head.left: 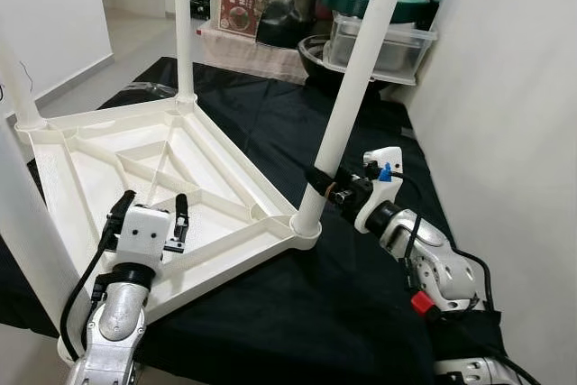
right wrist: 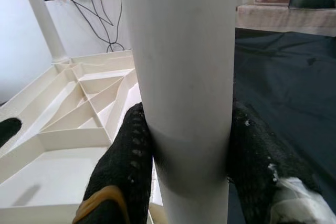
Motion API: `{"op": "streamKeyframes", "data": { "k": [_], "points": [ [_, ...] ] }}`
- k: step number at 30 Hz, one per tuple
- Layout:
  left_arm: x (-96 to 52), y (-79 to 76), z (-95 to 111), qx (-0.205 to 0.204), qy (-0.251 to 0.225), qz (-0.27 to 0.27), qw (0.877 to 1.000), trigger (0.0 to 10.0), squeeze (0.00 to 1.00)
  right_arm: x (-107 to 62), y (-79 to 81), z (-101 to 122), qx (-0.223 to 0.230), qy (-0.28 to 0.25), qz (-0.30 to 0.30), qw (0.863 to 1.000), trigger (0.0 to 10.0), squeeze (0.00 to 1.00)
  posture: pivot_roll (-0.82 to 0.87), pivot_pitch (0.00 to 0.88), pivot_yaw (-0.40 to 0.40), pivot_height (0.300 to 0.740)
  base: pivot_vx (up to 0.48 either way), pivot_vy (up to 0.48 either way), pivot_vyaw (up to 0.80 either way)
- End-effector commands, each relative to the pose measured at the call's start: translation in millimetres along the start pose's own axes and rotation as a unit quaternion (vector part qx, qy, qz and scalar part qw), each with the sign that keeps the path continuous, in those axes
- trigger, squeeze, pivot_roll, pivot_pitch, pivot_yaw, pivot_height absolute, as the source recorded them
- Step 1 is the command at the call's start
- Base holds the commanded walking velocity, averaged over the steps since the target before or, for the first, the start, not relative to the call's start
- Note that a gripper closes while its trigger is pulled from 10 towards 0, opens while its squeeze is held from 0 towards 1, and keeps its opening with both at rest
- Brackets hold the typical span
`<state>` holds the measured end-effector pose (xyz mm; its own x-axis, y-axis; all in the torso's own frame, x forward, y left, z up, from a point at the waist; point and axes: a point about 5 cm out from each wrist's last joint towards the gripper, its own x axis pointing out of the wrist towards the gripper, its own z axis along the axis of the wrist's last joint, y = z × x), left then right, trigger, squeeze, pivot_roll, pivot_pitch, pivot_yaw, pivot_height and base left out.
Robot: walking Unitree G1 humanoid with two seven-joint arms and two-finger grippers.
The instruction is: Building children table
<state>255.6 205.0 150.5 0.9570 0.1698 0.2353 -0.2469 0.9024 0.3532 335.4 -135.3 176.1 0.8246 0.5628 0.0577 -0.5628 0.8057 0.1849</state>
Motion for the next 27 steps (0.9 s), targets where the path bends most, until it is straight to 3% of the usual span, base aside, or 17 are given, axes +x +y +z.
{"op": "streamKeyframes", "data": {
  "k": [1,2,3,6,13,14,15,16,17,18,20,23,24,27],
  "points": [
    [0.3,56.2,-3.4,0.065,0.017,0.121,0.990,10.0,0.00,-13.7,-28.7,7.2,0.009,-0.014,-0.085,0.996,0.0,0.00,0.12,0.000,-0.161,0.740,0.000,0.000,0.00],
    [0.3,56.2,-3.4,0.065,0.017,0.121,0.990,10.0,0.00,-13.7,-28.7,7.2,0.009,-0.014,-0.085,0.996,0.0,0.00,0.12,0.000,-0.161,0.740,0.000,0.000,0.00],
    [-0.3,68.3,-4.2,0.080,0.022,0.147,0.986,10.0,0.00,-14.4,-33.2,6.7,0.011,-0.013,-0.104,0.994,0.0,0.00,0.12,0.000,-0.163,0.740,0.000,0.000,0.00],
    [-0.9,74.7,-4.2,0.088,0.023,0.157,0.983,10.0,0.00,-15.0,-40.0,5.4,0.012,-0.007,-0.133,0.991,0.0,0.00,0.13,0.000,-0.163,0.740,0.000,0.000,0.00],
    [-1.6,63.7,-4.9,0.083,0.027,0.140,0.986,10.0,0.00,-16.4,-42.4,3.4,0.018,0.000,-0.153,0.988,0.0,0.00,0.12,0.000,-0.159,0.740,0.000,0.000,0.00],
    [-0.8,62.6,-4.9,0.082,0.027,0.137,0.987,10.0,0.00,-16.3,-31.8,5.5,0.020,-0.012,-0.113,0.993,0.0,0.00,0.12,0.000,-0.156,0.740,0.000,0.000,0.00],
    [-0.8,62.6,-4.9,0.082,0.027,0.137,0.987,10.0,0.00,-16.3,-31.8,5.5,0.020,-0.012,-0.113,0.993,0.0,0.00,0.12,0.000,-0.156,0.740,0.000,0.000,0.00],
    [0.4,62.3,-4.6,0.082,0.028,0.137,0.987,10.0,0.00,-17.0,-18.7,8.2,0.019,-0.026,-0.060,0.998,0.0,0.00,0.11,0.000,-0.154,0.740,0.000,0.000,0.00],
    [0.4,62.3,-4.6,0.082,0.028,0.137,0.987,10.0,0.00,-17.0,-18.7,8.2,0.019,-0.026,-0.060,0.998,0.0,0.00,0.11,0.000,-0.154,0.740,0.000,0.000,0.00],
    [1.5,62.2,-4.2,0.082,0.029,0.137,0.987,10.0,0.00,-18.0,-5.3,10.5,0.021,-0.034,-0.004,0.999,0.0,0.00,0.11,0.000,-0.152,0.740,0.000,0.000,0.00],
    [1.5,62.2,-4.2,0.082,0.029,0.137,0.987,10.0,0.00,-18.0,-5.3,10.5,0.021,-0.034,-0.004,0.999,0.0,0.00,0.11,0.000,-0.152,0.740,0.000,0.000,0.00],
    [2.6,61.0,-6.2,0.088,0.035,0.136,0.986,10.0,0.00,-33.2,35.1,12.0,0.020,-0.021,0.202,0.979,0.0,0.00,0.11,0.000,-0.149,0.740,0.000,0.000,0.00],
    [2.6,61.0,-6.2,0.088,0.035,0.136,0.986,10.0,0.00,-33.2,35.1,12.0,0.020,-0.021,0.202,0.979,0.0,0.00,0.11,0.000,-0.149,0.740,0.000,0.000,0.00],
    [1.9,60.1,-8.7,0.089,0.042,0.135,0.986,10.0,0.00,-45.7,47.6,9.5,-0.001,0.006,0.290,0.957,0.0,0.00,0.11,0.000,-0.150,0.740,0.000,0.000,0.00]
  ]
}}
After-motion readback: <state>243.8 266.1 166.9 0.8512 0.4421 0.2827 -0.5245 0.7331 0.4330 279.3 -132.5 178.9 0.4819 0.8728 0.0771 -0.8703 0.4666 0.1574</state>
